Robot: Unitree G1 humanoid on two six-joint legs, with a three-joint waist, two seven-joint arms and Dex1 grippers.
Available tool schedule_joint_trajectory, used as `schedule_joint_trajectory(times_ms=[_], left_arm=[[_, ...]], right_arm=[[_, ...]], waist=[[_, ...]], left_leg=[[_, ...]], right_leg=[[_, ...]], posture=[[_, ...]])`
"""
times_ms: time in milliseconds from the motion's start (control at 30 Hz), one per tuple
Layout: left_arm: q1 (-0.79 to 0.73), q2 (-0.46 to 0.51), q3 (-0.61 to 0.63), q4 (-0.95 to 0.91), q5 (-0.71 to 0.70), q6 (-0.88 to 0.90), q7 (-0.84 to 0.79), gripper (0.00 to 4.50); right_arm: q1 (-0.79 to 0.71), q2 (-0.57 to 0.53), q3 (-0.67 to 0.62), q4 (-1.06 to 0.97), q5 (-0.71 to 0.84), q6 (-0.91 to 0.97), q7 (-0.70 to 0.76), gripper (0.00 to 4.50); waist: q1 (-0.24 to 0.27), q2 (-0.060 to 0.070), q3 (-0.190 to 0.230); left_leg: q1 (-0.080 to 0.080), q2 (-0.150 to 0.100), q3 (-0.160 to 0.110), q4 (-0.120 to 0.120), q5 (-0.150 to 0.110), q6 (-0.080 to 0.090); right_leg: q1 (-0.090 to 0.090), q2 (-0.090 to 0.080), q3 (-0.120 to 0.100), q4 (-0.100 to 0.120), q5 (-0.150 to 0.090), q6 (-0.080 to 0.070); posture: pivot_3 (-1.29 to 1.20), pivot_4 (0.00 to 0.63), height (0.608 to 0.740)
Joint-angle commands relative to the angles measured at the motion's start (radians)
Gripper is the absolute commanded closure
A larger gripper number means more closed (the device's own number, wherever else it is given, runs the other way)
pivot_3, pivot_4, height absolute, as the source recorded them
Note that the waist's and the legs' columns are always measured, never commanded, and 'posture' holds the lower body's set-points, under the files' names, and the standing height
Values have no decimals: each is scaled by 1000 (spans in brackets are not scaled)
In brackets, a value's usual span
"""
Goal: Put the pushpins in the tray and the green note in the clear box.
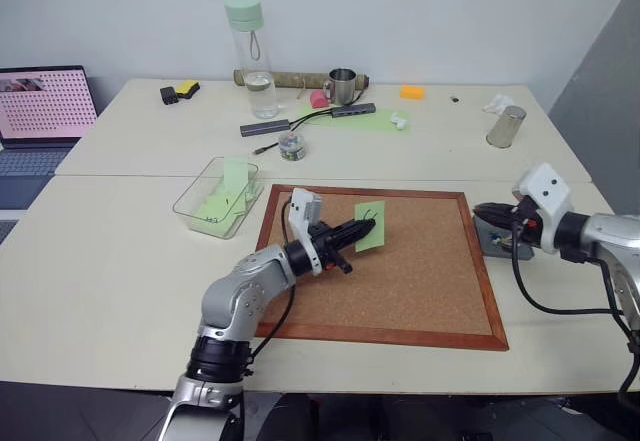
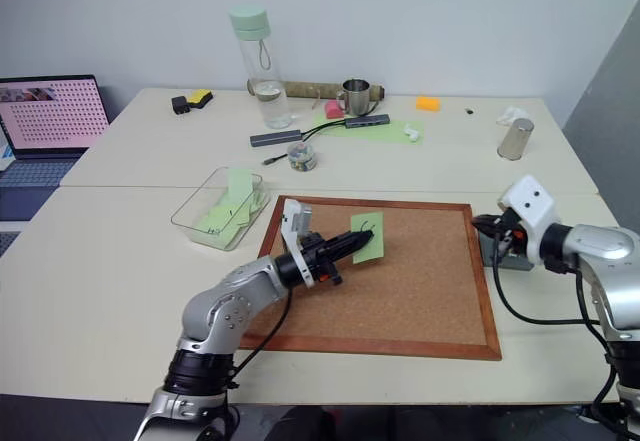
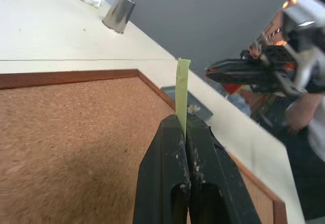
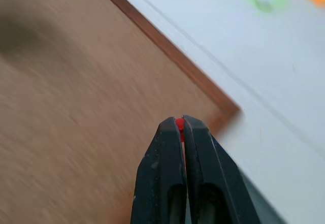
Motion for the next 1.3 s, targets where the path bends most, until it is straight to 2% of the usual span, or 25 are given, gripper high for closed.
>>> schedule_joint_trajectory(times_ms=[33,100,167,200,367,567,733,867,1000,1167,1300], left_arm=[[-2,12,-18,-65,-8,3,-13,4489],[0,15,-24,-68,-6,2,-12,4489],[3,18,-34,-71,-2,0,-13,4500],[5,18,-37,-72,-1,0,-12,4500],[14,18,-40,-77,-3,0,-5,4500],[32,25,-29,-99,-9,4,8,4500],[43,55,32,-172,-22,11,57,4500],[67,88,78,-234,-17,10,104,4500],[80,126,134,-275,9,0,168,4500],[32,250,251,-229,79,-33,230,4500],[-43,361,309,-110,151,-69,250,4500]], right_arm=[[-25,3,1,113,-57,-31,-61,4500],[-46,21,10,172,-75,-50,-82,4500],[-65,37,16,215,-80,-54,-90,4043],[-73,43,19,234,-85,-60,-92,3957],[-99,61,8,279,-76,-69,-86,2711],[-100,39,-13,234,-53,-51,-58,1252],[-102,-20,-19,110,-10,-140,75,154],[-130,-12,-32,-32,122,-185,214,33],[-206,17,-3,-147,220,-110,247,33],[-285,43,31,-230,314,-1,259,33],[-313,64,50,-244,334,28,250,33]], waist=[[0,0,0],[-3,0,0],[-3,0,0],[-3,0,0],[-2,0,0],[-2,1,0],[-3,1,1],[-5,1,1],[-3,0,2],[-1,0,2],[4,-1,3]], left_leg=[[0,0,0,0,0,0],[0,0,0,0,0,0],[0,0,1,0,0,0],[0,0,1,0,0,0],[0,0,1,0,0,0],[0,0,1,0,0,0],[0,0,1,0,0,0],[0,0,1,0,0,0],[0,0,0,0,0,0],[0,0,-2,0,0,0],[-1,0,-2,0,0,0]], right_leg=[[0,0,0,0,0,0],[0,0,0,0,0,0],[0,0,0,0,0,0],[0,0,0,0,0,0],[0,0,0,0,0,0],[0,0,1,0,0,0],[0,0,0,0,0,0],[0,1,0,0,0,0],[0,1,0,0,0,0],[0,0,-1,-1,0,0],[0,0,-2,-1,0,0]], posture=[[0,150,740],[0,150,740],[0,150,740],[0,150,740],[0,150,740],[0,150,740],[0,150,740],[0,150,740],[0,150,740],[0,150,740],[0,150,740]])
